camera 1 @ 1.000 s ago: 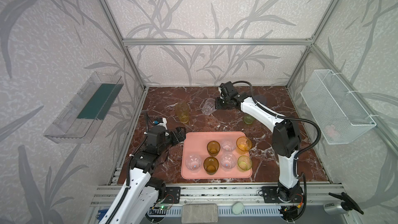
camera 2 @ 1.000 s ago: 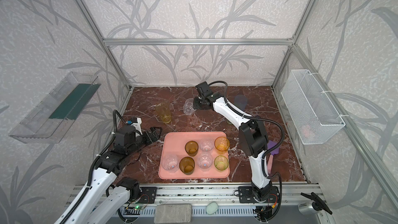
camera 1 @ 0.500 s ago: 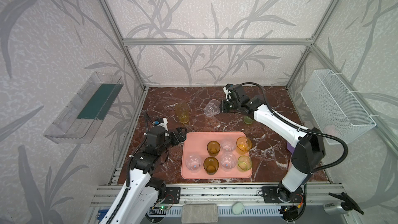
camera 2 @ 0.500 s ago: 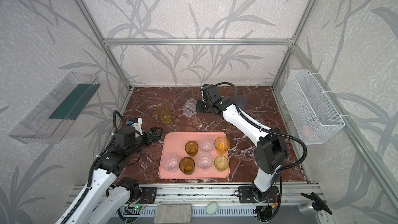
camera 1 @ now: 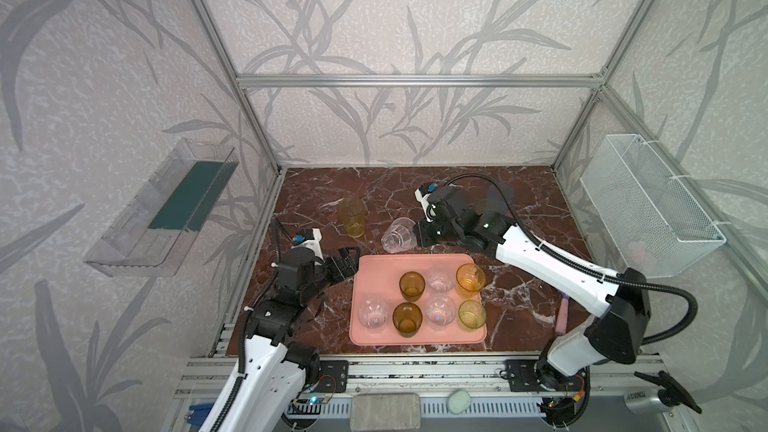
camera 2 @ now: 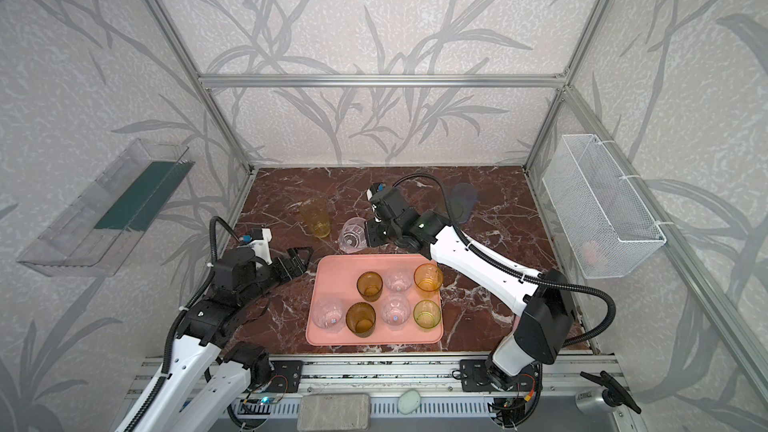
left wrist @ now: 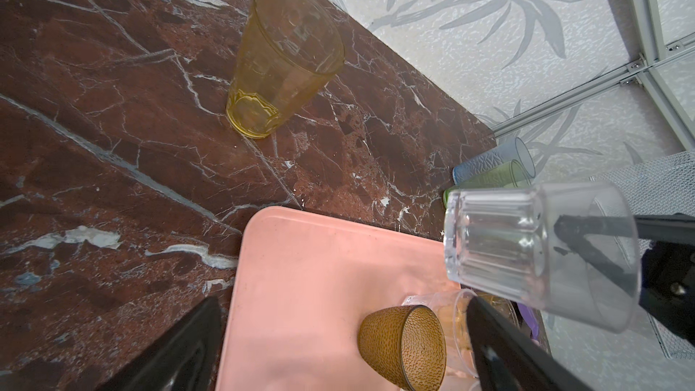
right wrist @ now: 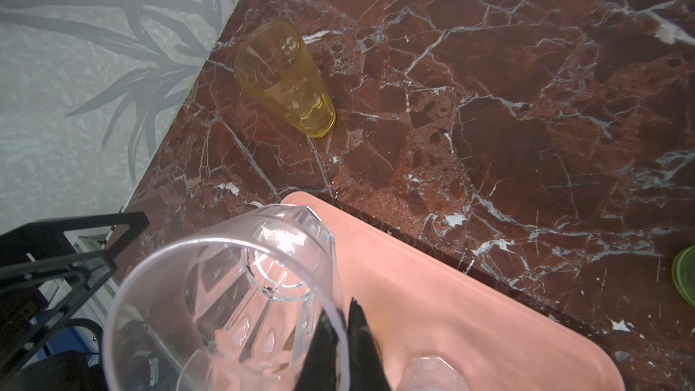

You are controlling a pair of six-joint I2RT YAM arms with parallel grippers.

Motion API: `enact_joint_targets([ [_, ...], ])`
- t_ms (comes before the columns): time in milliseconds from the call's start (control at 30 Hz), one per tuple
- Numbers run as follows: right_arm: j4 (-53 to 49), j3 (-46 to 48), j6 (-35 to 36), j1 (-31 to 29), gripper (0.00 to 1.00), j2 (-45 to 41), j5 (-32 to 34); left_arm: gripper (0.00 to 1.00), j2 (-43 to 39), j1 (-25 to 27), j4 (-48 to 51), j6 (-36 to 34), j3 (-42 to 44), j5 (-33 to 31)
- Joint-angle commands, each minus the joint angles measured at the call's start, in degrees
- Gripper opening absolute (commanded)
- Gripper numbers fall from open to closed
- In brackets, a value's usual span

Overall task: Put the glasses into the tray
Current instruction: 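Lift the clear tumbler with the right gripper and carry it toward the tray, then lower the clear tumbler upside down onto the tray and open the right gripper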

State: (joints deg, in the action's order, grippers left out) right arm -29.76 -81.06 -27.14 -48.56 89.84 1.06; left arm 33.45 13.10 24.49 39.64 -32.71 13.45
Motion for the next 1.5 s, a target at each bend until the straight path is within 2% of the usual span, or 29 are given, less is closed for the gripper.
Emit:
enact_joint_targets([
  [0,-1.74,0.76,0.41,-2.26,0.00,-2.63,3.14,0.99,-0.59,-0.27,1.74,0.12,1.13,-0.68],
  [200,-5.82,-0.02,1.47,-7.31,0.00,-2.05,5.81,0.99,-0.81,-0.27,2.70,-0.19,1.24,-1.29],
  [533,-6.01,0.38,0.62,-11.69,0.00,0.77,6.68,0.99,-2.87,-0.27,2.62,1.24,2.21,-2.37],
  [1200,-6.86,-2.46,-0.90,-12.88,0.00,7.62,6.44,0.99,-3.39,-0.27,3.81,0.76,2.91,-4.05],
  [1467,-6.89,-5.06,-0.82,-12.82,0.00,12.90,5.88,0.99,-3.85,-0.27,4.16,0.55,2.83,-4.68],
])
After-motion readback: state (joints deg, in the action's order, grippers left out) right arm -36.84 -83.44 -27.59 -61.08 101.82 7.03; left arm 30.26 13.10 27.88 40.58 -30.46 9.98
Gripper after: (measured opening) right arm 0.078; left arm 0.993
